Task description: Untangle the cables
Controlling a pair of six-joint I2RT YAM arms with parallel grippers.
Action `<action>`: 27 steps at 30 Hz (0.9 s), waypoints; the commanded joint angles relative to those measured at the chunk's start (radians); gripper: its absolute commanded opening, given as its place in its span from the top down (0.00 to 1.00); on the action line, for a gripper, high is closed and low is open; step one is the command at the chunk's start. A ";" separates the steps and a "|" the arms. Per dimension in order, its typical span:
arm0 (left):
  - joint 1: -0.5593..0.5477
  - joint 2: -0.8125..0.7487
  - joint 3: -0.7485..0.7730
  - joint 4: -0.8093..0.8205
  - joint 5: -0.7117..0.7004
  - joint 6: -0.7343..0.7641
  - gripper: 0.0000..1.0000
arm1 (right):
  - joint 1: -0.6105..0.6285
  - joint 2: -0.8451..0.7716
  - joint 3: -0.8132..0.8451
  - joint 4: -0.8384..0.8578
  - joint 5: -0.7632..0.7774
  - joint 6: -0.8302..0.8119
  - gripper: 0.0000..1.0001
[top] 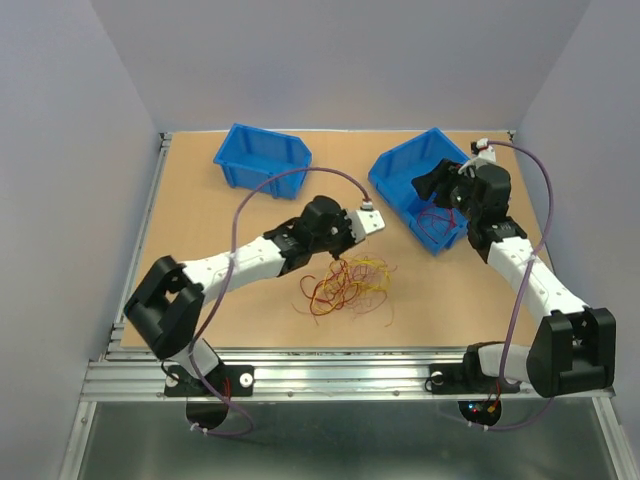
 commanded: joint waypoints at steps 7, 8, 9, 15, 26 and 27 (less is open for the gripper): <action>0.143 -0.375 -0.085 0.211 0.029 -0.164 1.00 | 0.126 0.011 -0.092 0.430 -0.446 -0.046 0.30; 0.149 -0.401 -0.082 0.212 0.031 -0.170 1.00 | 0.138 0.022 -0.099 0.450 -0.472 -0.046 0.29; 0.153 -0.410 -0.071 0.195 0.029 -0.173 1.00 | 0.149 0.029 -0.101 0.488 -0.486 -0.049 0.29; 0.156 -0.423 0.128 0.059 0.069 -0.193 1.00 | 0.292 0.086 -0.099 0.542 -0.510 -0.132 0.29; 0.154 -0.361 0.424 -0.228 0.149 -0.175 1.00 | 0.431 0.057 -0.125 0.577 -0.394 -0.224 0.20; 0.156 -0.360 0.424 -0.230 0.153 -0.179 1.00 | 0.435 0.049 -0.128 0.590 -0.401 -0.212 0.20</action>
